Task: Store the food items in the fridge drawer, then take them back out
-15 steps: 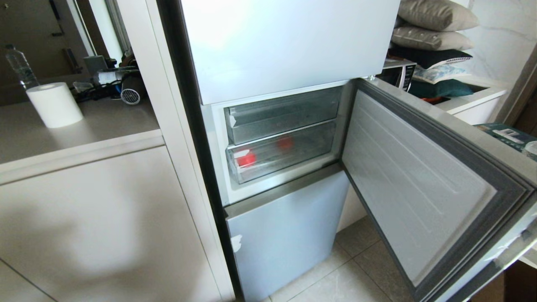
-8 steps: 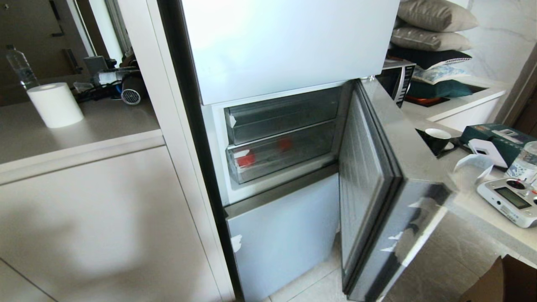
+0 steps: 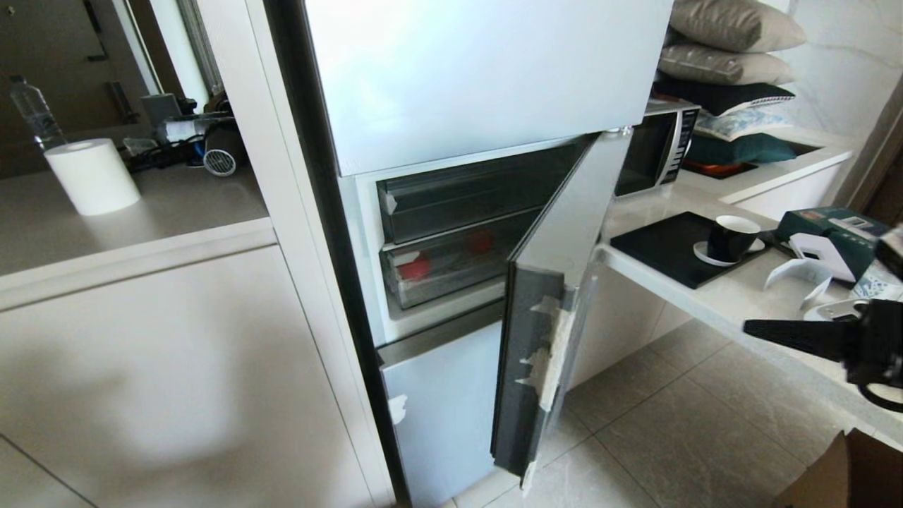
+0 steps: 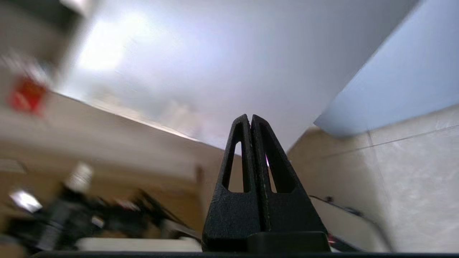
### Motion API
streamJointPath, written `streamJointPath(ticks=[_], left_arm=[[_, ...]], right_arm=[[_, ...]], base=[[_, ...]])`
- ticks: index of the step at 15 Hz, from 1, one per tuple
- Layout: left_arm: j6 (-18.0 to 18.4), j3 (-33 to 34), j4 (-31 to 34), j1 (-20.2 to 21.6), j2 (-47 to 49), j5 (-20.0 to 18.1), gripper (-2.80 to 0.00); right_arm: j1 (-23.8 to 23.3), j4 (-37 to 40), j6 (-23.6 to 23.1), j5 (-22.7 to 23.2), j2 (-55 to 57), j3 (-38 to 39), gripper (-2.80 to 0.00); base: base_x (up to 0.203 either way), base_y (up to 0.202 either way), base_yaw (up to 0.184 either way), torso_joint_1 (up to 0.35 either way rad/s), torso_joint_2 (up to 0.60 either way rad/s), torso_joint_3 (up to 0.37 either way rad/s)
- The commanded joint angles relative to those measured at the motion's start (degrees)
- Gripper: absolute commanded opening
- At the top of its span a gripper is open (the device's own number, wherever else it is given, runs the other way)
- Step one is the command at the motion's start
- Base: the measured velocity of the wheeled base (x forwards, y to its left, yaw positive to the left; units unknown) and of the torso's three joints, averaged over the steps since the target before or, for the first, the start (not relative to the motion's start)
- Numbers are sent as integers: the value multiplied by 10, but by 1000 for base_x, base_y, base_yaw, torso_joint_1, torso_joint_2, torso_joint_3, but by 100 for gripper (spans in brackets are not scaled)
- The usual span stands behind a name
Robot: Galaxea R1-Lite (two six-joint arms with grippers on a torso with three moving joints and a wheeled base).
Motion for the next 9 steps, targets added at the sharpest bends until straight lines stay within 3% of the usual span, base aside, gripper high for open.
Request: streamJointPath(ticks=[1,3,7,9], left_arm=[[0,0,0,0,0,0,-280],[0,0,0,0,0,0,-280],[0,0,1,0,0,0,-280],[0,0,0,0,0,0,-280]], right_arm=[[112,-94,-21,-76,126,-13,-280],[160,-182,-41,-118,179,-30,-280],[229,-299,-118,-128,273,-58,-280],[263,-334,-123,-127,297,-71,-280]], base=[[0,0,0,0,0,0],[0,0,0,0,0,0],[0,0,0,0,0,0],[0,0,0,0,0,0]])
